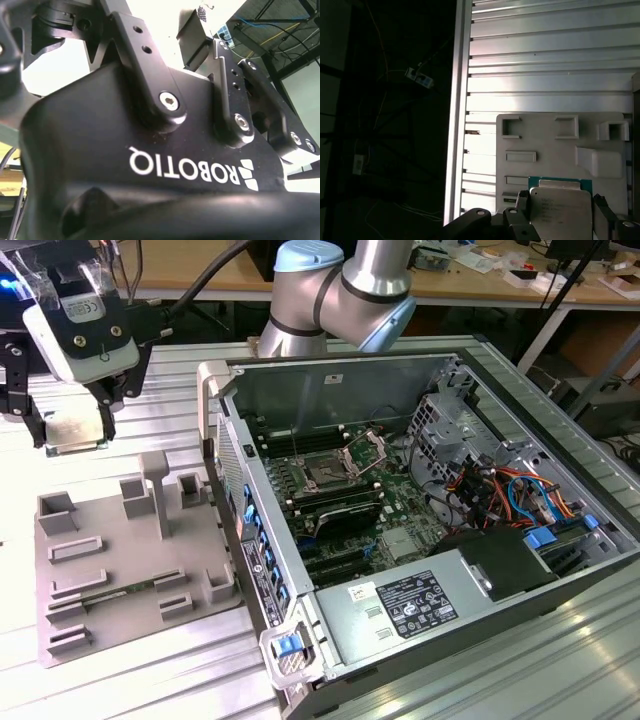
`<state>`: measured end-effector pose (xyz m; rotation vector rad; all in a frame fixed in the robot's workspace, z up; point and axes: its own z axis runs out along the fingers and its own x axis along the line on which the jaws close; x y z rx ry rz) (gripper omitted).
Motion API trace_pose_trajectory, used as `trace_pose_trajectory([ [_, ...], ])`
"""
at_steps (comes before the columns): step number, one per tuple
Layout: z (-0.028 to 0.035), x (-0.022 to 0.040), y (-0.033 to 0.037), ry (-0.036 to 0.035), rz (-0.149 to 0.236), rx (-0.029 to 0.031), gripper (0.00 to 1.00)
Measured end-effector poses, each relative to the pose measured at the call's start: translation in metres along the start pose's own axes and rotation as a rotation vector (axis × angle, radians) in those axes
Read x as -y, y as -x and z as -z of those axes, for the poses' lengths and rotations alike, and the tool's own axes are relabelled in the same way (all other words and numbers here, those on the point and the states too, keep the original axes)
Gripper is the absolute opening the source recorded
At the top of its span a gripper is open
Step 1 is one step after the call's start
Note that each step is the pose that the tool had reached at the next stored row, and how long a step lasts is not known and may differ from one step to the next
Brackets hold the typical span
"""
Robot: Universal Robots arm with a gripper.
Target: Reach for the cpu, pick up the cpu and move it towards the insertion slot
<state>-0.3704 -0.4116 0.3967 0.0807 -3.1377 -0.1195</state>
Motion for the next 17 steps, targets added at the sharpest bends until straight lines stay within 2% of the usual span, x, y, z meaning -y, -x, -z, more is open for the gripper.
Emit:
trace_pose_trajectory([
  [17, -0.0001, 0.0008, 0.0146, 0.0000, 0.000, 0.0001, 0.55],
])
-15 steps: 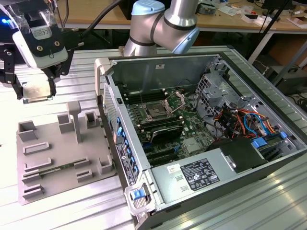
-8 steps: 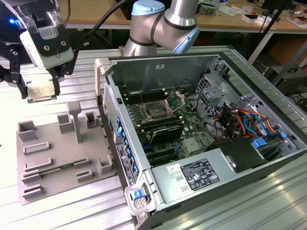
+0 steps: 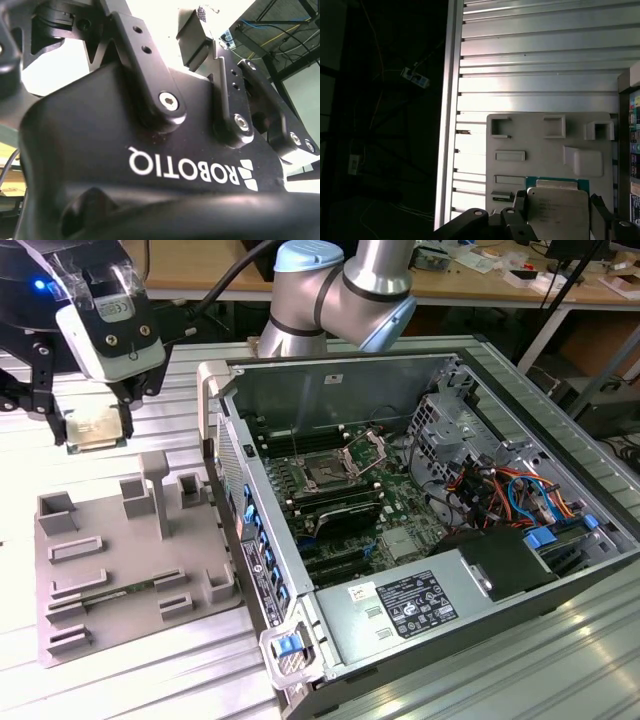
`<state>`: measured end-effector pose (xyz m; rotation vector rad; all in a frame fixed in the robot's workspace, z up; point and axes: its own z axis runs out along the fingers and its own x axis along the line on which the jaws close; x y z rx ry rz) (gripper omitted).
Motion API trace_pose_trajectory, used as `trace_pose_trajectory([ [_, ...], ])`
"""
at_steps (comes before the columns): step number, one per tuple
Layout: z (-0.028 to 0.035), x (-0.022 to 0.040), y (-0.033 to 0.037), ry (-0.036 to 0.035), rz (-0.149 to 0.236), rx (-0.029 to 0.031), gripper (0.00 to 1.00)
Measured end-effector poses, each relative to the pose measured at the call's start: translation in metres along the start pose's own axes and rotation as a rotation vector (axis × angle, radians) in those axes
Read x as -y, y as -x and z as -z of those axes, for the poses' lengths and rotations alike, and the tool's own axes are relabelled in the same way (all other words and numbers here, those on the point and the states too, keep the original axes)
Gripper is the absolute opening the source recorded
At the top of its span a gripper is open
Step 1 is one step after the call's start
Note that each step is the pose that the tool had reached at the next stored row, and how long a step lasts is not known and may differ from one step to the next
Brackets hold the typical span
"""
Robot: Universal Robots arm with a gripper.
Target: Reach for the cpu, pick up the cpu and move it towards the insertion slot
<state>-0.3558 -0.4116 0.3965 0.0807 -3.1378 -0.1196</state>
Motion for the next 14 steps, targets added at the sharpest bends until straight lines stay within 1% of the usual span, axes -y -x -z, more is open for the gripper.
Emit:
trace_pose_trajectory([
  [7, 0.0000, 0.0002, 0.0048, 0.0000, 0.000, 0.0000, 0.55],
  [14, 0.0000, 0.0006, 0.0109, 0.0000, 0.000, 0.0000, 0.55],
])
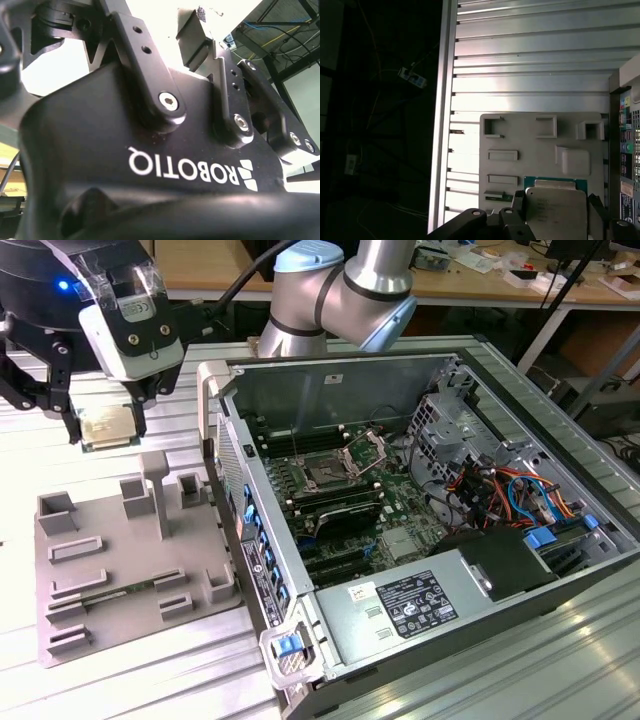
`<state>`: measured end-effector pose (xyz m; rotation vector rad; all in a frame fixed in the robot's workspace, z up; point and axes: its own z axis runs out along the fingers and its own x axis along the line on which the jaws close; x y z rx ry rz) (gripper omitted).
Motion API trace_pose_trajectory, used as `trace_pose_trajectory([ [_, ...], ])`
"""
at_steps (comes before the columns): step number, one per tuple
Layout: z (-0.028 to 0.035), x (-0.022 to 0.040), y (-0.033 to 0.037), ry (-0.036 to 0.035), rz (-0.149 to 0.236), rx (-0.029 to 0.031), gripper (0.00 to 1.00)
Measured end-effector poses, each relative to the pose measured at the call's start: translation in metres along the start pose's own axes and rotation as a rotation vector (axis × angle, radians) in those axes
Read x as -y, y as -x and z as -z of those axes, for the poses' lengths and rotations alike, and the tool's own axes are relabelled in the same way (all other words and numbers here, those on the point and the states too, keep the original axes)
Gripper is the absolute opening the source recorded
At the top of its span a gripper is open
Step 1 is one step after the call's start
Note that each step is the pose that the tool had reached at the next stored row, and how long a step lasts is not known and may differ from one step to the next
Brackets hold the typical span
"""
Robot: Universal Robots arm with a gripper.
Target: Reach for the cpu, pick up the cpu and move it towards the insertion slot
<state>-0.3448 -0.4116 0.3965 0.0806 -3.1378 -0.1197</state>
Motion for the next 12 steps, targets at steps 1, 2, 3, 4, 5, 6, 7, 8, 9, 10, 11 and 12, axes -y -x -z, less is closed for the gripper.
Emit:
trace_pose_trajectory([
  [1, 0.0000, 0.0000, 0.0008, 0.0000, 0.000, 0.0001, 0.55],
  [2, 0.0000, 0.0001, 0.0018, 0.0000, 0.000, 0.0000, 0.55],
  [3, 0.0000, 0.0001, 0.0025, 0.0000, 0.000, 0.0000, 0.55],
  [4, 0.0000, 0.0002, 0.0037, 0.0000, 0.000, 0.0000, 0.55],
  [5, 0.0000, 0.0002, 0.0044, -0.0001, 0.000, -0.0001, 0.55],
  [6, 0.0000, 0.0003, 0.0054, 0.0000, 0.000, 0.0000, 0.55],
  [7, 0.0000, 0.0003, 0.0061, 0.0000, 0.000, 0.0000, 0.55],
  [8, 0.0000, 0.0004, 0.0072, 0.0000, 0.000, 0.0000, 0.55],
  [9, 0.0000, 0.0004, 0.0080, 0.0000, 0.000, 0.0000, 0.55],
  [10, 0.0000, 0.0005, 0.0090, 0.0000, 0.000, 0.0000, 0.55],
  [11, 0.0000, 0.0005, 0.0098, 0.0000, 0.000, 0.0000, 0.55],
  [12, 0.0000, 0.0006, 0.0108, -0.0001, 0.000, 0.0000, 0.55],
])
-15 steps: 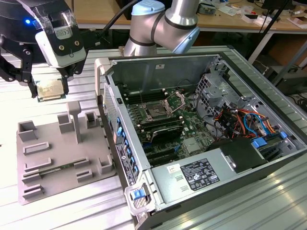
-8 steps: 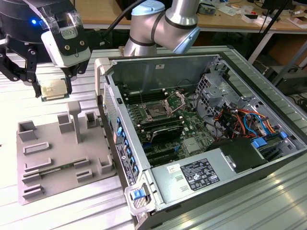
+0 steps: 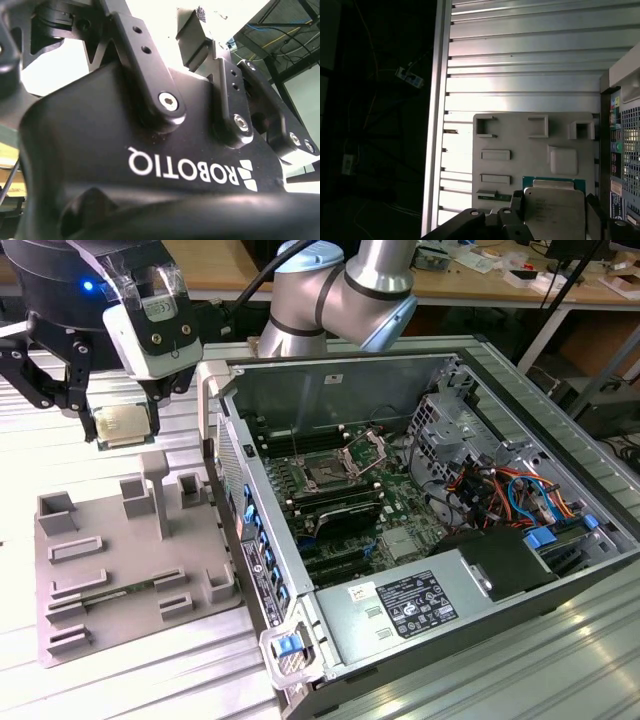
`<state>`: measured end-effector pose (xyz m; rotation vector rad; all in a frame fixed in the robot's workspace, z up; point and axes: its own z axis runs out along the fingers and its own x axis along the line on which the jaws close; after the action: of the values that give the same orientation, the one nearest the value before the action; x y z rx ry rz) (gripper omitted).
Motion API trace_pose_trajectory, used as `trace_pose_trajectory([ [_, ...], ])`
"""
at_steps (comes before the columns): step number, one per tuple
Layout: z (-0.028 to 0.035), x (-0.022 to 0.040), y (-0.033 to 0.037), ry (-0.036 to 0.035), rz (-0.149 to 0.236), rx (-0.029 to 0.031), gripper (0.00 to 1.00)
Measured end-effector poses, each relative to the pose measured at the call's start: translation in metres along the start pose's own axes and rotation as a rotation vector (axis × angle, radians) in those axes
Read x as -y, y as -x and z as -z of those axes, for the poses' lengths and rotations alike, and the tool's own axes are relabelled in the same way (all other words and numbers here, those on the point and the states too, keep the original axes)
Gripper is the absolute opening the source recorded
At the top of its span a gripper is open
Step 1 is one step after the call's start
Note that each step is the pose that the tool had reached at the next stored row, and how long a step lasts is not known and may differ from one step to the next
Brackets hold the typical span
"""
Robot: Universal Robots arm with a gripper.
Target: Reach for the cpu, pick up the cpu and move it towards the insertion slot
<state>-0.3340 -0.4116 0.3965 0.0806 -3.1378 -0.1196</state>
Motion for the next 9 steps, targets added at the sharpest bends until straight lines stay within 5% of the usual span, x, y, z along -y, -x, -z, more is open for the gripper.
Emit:
trace_pose_trajectory([
  [9, 0.0000, 0.0005, 0.0102, 0.0000, 0.000, 0.0000, 0.55],
])
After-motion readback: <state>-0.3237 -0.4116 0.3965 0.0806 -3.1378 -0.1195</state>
